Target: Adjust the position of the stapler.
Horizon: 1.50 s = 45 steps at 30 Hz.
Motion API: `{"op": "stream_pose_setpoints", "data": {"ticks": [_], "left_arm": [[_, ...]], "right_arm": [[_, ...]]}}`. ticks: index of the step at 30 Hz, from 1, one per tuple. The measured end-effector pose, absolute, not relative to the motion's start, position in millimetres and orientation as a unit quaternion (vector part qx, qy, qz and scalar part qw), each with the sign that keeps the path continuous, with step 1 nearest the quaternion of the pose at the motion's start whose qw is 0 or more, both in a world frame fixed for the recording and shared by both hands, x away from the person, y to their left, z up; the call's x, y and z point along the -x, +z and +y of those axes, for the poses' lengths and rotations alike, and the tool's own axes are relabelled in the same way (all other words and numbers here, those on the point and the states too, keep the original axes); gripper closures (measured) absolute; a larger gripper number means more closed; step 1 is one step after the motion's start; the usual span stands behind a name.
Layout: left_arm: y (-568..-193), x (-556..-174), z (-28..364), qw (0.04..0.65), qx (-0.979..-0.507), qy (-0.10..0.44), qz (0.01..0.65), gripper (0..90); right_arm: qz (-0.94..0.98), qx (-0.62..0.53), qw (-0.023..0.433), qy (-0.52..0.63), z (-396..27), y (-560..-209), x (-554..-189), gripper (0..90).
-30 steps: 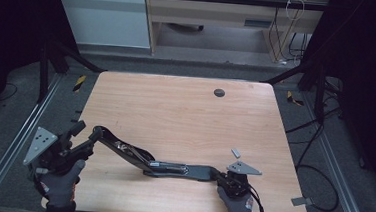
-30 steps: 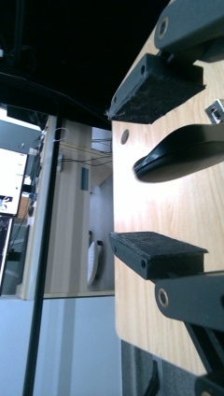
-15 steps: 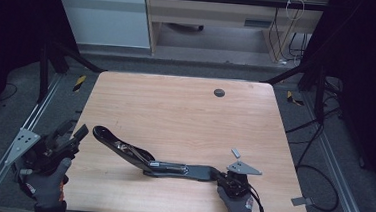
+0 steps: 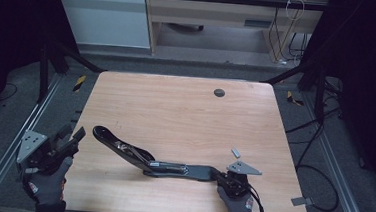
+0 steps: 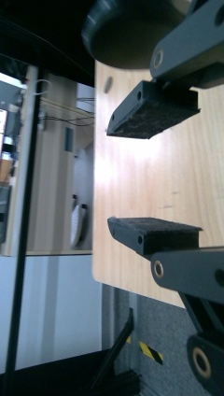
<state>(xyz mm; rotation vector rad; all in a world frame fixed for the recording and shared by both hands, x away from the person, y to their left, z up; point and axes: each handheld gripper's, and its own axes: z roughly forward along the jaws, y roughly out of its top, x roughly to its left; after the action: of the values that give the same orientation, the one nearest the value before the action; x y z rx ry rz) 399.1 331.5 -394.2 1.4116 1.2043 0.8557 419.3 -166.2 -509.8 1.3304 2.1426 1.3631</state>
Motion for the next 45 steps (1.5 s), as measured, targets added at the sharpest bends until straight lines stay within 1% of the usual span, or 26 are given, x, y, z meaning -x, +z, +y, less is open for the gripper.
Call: {"op": "stream_pose_setpoints", "data": {"ticks": [4, 24, 34, 40, 45], "left_arm": [[-406, -404, 331, 0.499, -0.599, 0.36, 0.512, 49.3], [-460, -421, 314, 0.429, -0.659, 0.325, 0.526, 48.2], [-478, -419, 306, 0.404, -0.682, 0.31, 0.526, 46.3], [-484, -418, 300, 0.395, -0.692, 0.301, 0.524, 45.2], [-486, -417, 296, 0.39, -0.702, 0.294, 0.518, 43.2]], "right_arm": [[0.741, -0.458, 0.137, 0.471, -166, -510, -419, 90.0], [0.749, -0.446, 0.145, 0.468, -167, -509, -419, 90.0], [0.747, -0.444, 0.147, 0.473, -171, -502, -416, 85.5], [0.745, -0.439, 0.163, 0.475, -179, -494, -415, 82.2], [0.737, -0.448, 0.167, 0.478, -187, -489, -417, 78.2]]}}
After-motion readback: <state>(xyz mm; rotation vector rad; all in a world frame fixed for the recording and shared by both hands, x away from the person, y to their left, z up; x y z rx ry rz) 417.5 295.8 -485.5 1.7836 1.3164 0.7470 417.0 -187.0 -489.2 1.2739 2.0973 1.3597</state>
